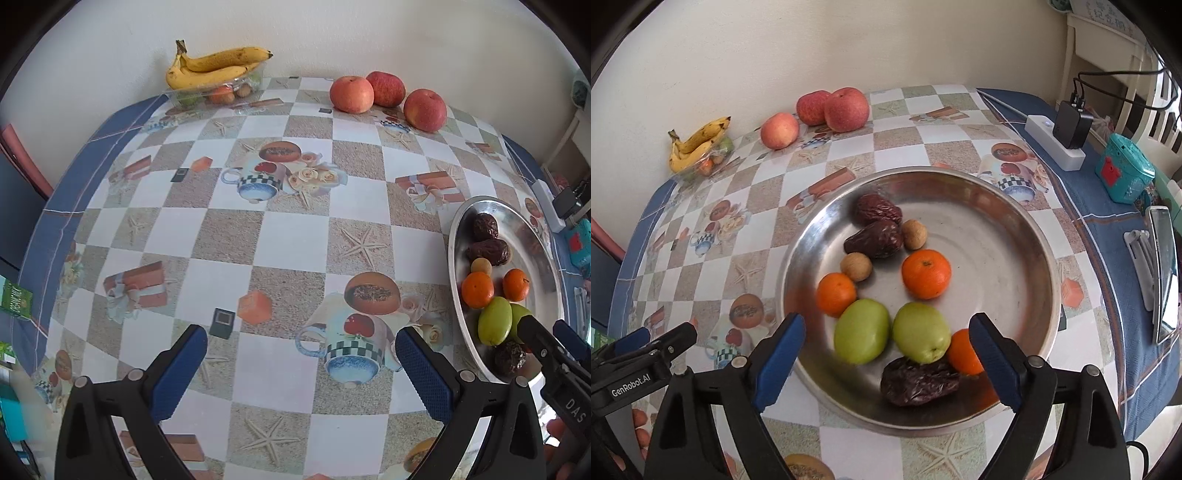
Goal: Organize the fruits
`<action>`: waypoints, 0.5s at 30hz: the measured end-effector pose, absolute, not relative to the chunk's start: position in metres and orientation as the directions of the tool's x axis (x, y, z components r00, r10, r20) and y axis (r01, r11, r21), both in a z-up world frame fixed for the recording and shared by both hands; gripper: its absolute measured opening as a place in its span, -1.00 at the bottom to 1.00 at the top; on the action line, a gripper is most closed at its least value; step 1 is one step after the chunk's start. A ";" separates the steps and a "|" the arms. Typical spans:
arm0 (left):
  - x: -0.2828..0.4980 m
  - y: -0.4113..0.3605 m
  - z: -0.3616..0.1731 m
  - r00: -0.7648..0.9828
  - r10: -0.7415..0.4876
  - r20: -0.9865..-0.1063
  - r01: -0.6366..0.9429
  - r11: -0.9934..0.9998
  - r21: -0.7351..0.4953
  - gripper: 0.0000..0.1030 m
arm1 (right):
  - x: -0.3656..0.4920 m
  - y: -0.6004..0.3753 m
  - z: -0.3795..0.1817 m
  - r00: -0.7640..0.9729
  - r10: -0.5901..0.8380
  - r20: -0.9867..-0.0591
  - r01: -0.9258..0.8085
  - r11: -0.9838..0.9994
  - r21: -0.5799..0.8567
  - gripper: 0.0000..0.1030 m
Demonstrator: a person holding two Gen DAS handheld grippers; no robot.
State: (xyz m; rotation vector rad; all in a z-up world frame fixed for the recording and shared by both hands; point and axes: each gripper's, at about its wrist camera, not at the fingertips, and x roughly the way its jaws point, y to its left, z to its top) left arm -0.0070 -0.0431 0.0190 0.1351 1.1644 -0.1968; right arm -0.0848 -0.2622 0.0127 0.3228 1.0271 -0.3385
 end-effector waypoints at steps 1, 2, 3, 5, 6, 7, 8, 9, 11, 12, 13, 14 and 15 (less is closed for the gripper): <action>-0.007 -0.044 0.021 0.389 -0.075 -0.918 0.223 0.975 0.015 1.00 | -0.086 -0.259 0.014 0.474 -0.124 -0.872 0.414 0.905 0.096 0.76; -0.009 -0.043 0.023 0.401 -0.063 -0.914 0.223 0.974 0.031 1.00 | -0.087 -0.255 0.015 0.474 -0.126 -0.871 0.407 0.909 0.090 0.76; -0.010 -0.042 0.025 0.410 -0.056 -0.910 0.226 0.973 0.042 1.00 | -0.087 -0.252 0.016 0.476 -0.127 -0.871 0.402 0.912 0.087 0.76; -0.013 -0.039 0.028 0.416 -0.047 -0.908 0.231 0.971 0.056 1.00 | -0.088 -0.246 0.018 0.479 -0.131 -0.868 0.392 0.917 0.078 0.76; -0.014 -0.038 0.029 0.417 -0.043 -0.908 0.233 0.971 0.061 1.00 | -0.088 -0.243 0.019 0.480 -0.134 -0.867 0.388 0.919 0.073 0.76; -0.015 -0.036 0.029 0.418 -0.035 -0.908 0.232 0.970 0.069 1.00 | -0.088 -0.241 0.021 0.482 -0.138 -0.865 0.384 0.921 0.067 0.76; -0.016 -0.034 0.030 0.419 -0.022 -0.908 0.225 0.971 0.080 1.00 | -0.088 -0.238 0.022 0.484 -0.142 -0.863 0.379 0.923 0.061 0.76; -0.016 -0.032 0.030 0.418 -0.007 -0.908 0.213 0.973 0.091 1.00 | -0.087 -0.236 0.023 0.486 -0.144 -0.862 0.375 0.925 0.057 0.76; -0.014 -0.026 0.029 0.412 0.018 -0.911 0.180 0.979 0.100 1.00 | -0.086 -0.233 0.024 0.487 -0.150 -0.860 0.368 0.928 0.047 0.76; -0.014 -0.023 0.029 0.405 0.021 -0.914 0.168 0.981 0.097 1.00 | -0.085 -0.231 0.024 0.486 -0.154 -0.860 0.364 0.930 0.040 0.76; -0.012 -0.020 0.027 0.392 0.022 -0.920 0.155 0.984 0.090 1.00 | -0.085 -0.230 0.025 0.486 -0.157 -0.860 0.361 0.932 0.033 0.76; -0.011 -0.018 0.025 0.379 0.022 -0.925 0.148 0.985 0.084 1.00 | -0.084 -0.229 0.025 0.485 -0.161 -0.859 0.358 0.933 0.027 0.76; -0.011 -0.017 0.024 0.369 0.022 -0.929 0.143 0.986 0.080 1.00 | -0.084 -0.228 0.025 0.486 -0.163 -0.859 0.357 0.934 0.025 0.76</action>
